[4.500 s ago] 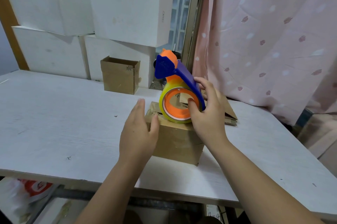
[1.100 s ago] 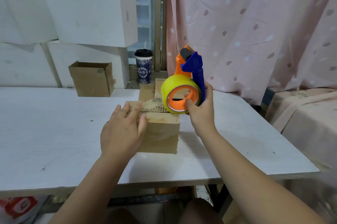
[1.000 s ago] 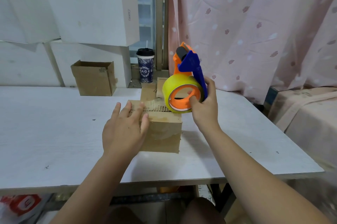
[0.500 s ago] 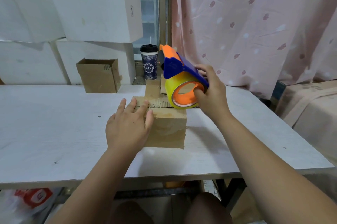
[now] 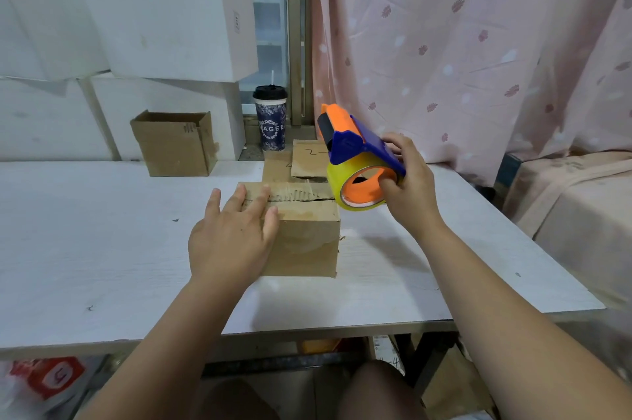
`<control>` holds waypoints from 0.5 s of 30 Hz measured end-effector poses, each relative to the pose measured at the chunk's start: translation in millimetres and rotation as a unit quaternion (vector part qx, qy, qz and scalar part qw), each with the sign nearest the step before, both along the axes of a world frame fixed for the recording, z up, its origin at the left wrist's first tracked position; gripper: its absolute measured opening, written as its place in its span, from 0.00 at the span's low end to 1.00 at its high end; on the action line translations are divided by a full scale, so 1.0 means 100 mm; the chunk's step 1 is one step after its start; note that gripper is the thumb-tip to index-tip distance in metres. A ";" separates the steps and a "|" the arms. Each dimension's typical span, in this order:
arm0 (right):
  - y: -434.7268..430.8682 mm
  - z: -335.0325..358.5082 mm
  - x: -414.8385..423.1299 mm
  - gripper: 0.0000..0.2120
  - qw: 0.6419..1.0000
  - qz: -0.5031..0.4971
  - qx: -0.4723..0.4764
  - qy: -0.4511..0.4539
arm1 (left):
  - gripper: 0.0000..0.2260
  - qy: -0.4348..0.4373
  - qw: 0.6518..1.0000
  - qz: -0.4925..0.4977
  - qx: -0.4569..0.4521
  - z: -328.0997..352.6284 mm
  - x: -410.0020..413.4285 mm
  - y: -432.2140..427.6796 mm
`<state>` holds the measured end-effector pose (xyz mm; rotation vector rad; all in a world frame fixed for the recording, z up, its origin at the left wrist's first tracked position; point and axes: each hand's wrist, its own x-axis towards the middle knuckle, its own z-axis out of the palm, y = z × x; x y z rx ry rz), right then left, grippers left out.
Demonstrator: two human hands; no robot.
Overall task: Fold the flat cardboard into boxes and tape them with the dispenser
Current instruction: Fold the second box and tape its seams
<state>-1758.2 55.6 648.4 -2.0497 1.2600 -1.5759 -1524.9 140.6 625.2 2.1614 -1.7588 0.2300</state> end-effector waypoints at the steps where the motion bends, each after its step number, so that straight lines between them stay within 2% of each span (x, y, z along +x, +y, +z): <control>1: 0.01 0.00 0.00 0.27 1.000 0.002 0.000 -0.004 | 0.28 0.003 1.000 -0.001 0.003 0.01 0.00 0.00; 15: 0.03 -0.28 -0.05 0.28 0.997 -0.021 0.033 -0.069 | 0.24 -0.002 0.999 -0.004 0.038 0.06 -0.01 -0.02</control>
